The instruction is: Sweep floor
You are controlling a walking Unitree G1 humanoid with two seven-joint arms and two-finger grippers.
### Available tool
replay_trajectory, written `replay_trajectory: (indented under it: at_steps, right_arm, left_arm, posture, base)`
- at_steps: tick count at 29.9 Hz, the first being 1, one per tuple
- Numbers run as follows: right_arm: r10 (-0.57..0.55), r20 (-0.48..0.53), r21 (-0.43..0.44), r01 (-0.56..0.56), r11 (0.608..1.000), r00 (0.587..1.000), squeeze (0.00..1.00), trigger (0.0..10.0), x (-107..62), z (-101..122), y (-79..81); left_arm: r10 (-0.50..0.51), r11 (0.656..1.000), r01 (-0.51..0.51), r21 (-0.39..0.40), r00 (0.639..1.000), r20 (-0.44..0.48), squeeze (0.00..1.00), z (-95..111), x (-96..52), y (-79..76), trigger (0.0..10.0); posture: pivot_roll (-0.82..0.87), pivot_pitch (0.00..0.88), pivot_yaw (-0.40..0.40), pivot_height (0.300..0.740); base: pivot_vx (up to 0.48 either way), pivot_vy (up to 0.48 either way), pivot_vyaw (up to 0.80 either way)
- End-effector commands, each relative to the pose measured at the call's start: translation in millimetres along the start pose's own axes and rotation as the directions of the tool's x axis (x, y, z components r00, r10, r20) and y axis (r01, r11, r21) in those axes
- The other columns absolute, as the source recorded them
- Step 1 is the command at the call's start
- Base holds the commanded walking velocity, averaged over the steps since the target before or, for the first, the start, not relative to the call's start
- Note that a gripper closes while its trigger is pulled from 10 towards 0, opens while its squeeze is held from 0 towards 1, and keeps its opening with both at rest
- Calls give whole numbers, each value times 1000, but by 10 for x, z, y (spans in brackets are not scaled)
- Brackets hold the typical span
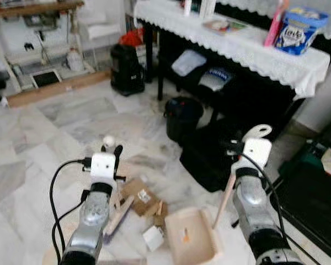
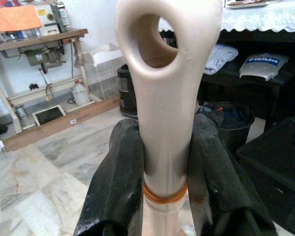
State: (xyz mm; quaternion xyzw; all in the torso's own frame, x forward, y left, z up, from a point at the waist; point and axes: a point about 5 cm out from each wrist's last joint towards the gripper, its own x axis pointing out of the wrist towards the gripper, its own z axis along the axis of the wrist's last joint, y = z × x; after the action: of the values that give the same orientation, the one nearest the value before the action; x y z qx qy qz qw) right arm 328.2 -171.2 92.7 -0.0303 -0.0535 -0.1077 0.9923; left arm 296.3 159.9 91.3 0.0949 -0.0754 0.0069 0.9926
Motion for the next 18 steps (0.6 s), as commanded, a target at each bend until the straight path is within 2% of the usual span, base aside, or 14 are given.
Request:
replay_trajectory:
  at_steps: [1, 18]
  right_arm:
    - [-35, -11, 6, 35, 999, 999, 0, 10000, 44, 18, -55]
    - [-131, -130, -91, 120, 989, 983, 0, 10000, 32, -204, -291]
  left_arm:
    - [11, 1000, -12, 28, 999, 47, 0, 96, 50, 39, 10000]
    - [43, 998, -44, 40, 999, 34, 0, 109, 62, 109, 10000]
  posture:
    - [80, 0, -30, 740]
    - [75, 0, -31, 740]
  base:
    - [0, 0, 0]
    - [0, 0, 0]
